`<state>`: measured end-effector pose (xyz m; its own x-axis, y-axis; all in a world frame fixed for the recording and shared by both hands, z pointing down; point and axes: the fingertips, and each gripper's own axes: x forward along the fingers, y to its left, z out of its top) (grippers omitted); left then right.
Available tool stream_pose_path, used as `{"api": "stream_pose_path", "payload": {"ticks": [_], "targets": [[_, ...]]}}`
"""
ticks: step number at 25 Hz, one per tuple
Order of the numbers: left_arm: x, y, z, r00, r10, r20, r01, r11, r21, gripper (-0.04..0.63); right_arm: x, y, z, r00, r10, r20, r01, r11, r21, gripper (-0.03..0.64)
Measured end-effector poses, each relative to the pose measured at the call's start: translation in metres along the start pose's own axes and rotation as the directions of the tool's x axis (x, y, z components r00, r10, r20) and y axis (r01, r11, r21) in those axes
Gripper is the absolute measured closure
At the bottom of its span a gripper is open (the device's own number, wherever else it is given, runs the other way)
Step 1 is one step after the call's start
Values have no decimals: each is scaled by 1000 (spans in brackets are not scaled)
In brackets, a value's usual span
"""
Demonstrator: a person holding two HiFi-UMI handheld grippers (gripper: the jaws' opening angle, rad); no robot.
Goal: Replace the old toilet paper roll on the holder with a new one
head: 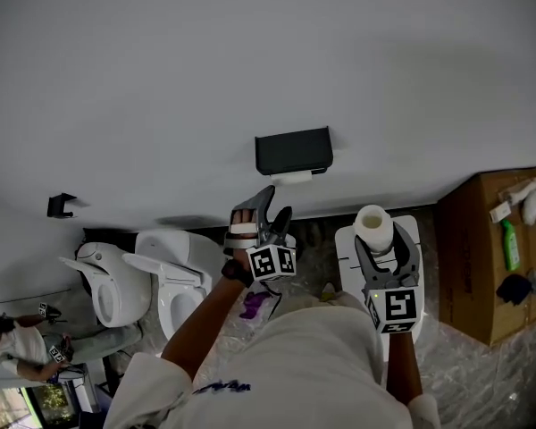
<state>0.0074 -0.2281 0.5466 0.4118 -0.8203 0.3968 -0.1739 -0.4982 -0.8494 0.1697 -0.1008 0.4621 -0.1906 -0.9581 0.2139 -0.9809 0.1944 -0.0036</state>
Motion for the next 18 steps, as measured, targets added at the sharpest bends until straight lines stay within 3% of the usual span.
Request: {"api": "stream_pose_path", "payload": {"ticks": [8, 14, 18], "targets": [[38, -2, -1, 1000, 2, -28, -1, 999, 47, 278, 4, -7, -5, 1000, 3, -19, -3, 1000, 15, 319], [46, 6, 0, 997, 55, -63, -46, 989, 140, 328, 0, -6, -11, 999, 3, -33, -2, 1000, 15, 319], [52, 9, 2, 996, 70, -51, -62, 988, 144, 334, 2, -9, -13, 1000, -9, -23, 9, 1000, 16, 319]]}}
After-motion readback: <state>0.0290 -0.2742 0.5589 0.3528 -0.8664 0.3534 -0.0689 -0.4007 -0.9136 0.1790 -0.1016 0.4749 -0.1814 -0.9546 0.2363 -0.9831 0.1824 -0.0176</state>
